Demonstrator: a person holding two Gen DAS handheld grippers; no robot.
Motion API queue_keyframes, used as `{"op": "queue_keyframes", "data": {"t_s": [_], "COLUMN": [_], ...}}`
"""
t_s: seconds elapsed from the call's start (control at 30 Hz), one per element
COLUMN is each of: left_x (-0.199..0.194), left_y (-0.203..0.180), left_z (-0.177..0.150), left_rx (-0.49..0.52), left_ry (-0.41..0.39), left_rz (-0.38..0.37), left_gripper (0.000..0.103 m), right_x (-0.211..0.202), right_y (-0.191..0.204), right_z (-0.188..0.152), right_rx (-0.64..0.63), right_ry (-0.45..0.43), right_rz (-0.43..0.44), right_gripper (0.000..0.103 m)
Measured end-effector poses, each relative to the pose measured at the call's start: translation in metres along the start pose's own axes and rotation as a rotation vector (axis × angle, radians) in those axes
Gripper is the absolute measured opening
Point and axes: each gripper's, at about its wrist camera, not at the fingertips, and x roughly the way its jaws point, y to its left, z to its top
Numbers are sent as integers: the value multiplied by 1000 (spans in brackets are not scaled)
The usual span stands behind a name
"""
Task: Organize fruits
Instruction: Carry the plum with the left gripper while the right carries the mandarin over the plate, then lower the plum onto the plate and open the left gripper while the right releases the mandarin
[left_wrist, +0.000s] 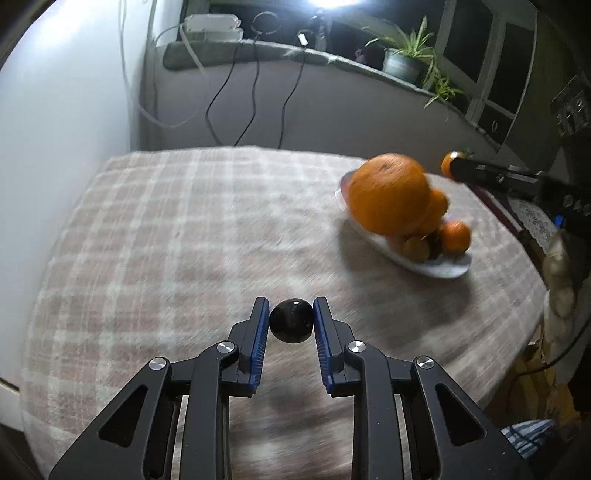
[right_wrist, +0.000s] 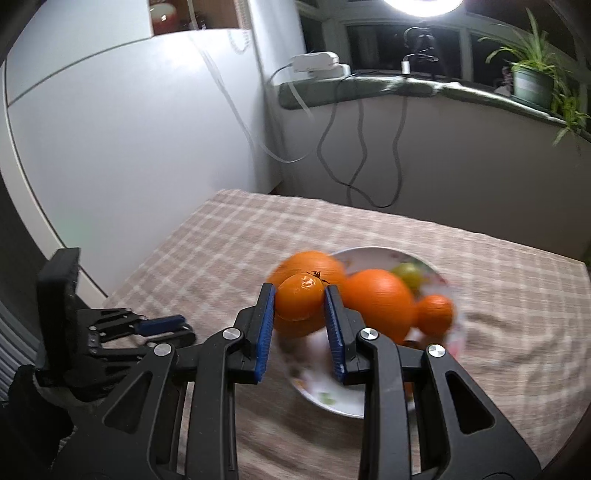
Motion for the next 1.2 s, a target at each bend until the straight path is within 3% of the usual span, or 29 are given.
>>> {"op": "queue_keyframes", "data": {"t_s": [0.53,0.87,1.2], "left_x": [13,33,39], "left_y": [-104,-137,-143], "left_z": [37,46,51], "left_rx": [126,175,184], "left_ry": [-75,-73,-79], "left_rz": [-100,-70,-35], "left_gripper": [23,23,23], "right_x": [4,25,33], "right_y": [-91,-108,-106], "right_z": [4,4,5], "right_rx": [68,66,45], "right_ry": [24,58,68], "right_rz": [-23,14,39], "right_gripper": [28,28,28]}}
